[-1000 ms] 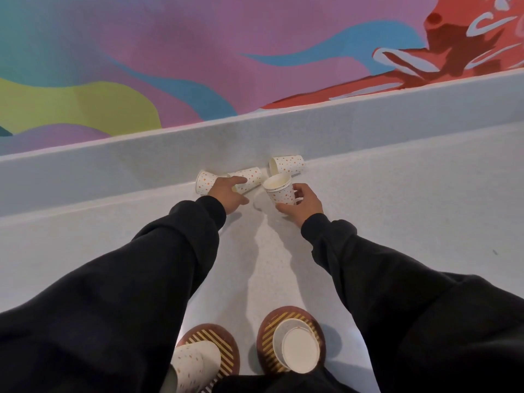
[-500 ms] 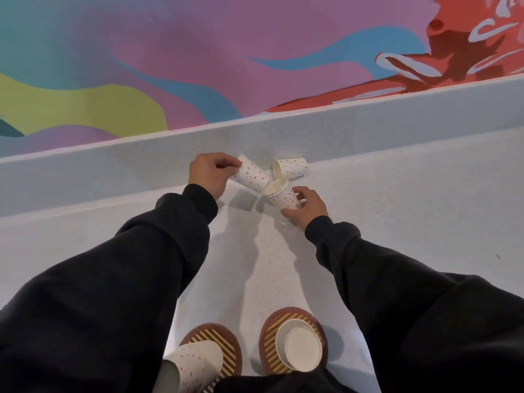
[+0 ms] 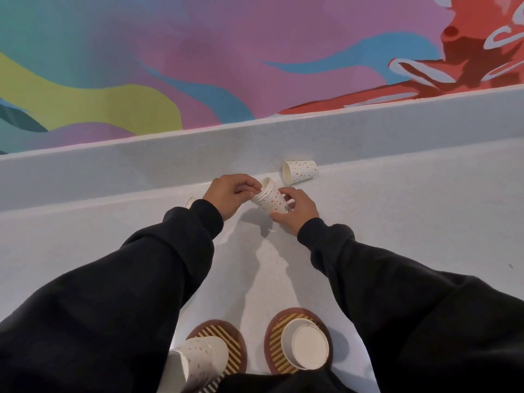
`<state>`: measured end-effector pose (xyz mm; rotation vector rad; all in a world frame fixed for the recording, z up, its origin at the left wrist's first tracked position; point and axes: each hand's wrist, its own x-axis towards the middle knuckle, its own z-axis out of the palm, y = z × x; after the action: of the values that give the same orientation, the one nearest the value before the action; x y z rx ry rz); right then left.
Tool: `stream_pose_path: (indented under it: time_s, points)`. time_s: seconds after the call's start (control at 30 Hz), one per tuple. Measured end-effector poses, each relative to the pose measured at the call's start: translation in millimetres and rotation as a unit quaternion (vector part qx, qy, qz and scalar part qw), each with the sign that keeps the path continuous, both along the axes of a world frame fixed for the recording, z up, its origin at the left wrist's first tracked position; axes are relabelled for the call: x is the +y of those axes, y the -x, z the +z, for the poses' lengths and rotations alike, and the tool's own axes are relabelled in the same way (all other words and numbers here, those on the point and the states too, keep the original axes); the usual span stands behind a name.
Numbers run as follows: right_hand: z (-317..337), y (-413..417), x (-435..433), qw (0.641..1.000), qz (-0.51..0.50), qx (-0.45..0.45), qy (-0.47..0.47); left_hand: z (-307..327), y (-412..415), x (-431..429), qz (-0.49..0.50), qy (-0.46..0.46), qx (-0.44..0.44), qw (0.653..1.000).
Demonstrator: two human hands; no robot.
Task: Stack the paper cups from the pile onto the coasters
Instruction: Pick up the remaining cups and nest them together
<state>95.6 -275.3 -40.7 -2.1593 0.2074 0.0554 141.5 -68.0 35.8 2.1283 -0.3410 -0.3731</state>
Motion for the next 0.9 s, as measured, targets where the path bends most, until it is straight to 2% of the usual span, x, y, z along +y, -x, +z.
stream_pose_path:
  time_s: [0.07, 0.17, 0.27, 0.33, 0.37, 0.47, 0.57, 0.67, 0.83, 0.9]
  points:
    - [-1, 2, 1, 1.000, 0.001, 0.008, -0.003, -2, -3, 17, 0.056, -0.003, -0.031, 0.998]
    - [-4, 5, 0, 1.000, 0.004, 0.013, -0.002, -7, -10, 57, 0.196, -0.079, -0.083, 0.974]
    - [-5, 7, 3, 0.999, 0.006, 0.034, 0.005, -24, -12, 95, 0.287, -0.194, -0.012, 0.938]
    - [-7, 8, 7, 0.999, 0.009, 0.036, 0.009, -38, -7, 108, 0.290, -0.260, 0.062, 0.919]
    - [-7, 8, 8, 0.999, 0.011, 0.037, 0.009, -43, -3, 109, 0.285, -0.260, 0.098, 0.917]
    - [-5, 8, 12, 0.999, 0.020, 0.043, 0.005, -53, 1, 111, 0.276, -0.220, 0.152, 0.923]
    - [-4, 7, 13, 0.999, 0.024, 0.043, 0.007, -57, -4, 112, 0.270, -0.219, 0.132, 0.928]
    - [-1, 7, 12, 0.999, 0.025, 0.045, 0.011, -53, -8, 106, 0.271, -0.178, 0.099, 0.941]
    - [0, 8, 10, 0.999, 0.026, 0.040, 0.010, -24, -9, 77, 0.269, 0.032, 0.013, 0.962]
    - [1, 7, 13, 0.999, 0.030, 0.037, 0.007, -14, -6, 63, 0.238, 0.076, -0.005, 0.968]
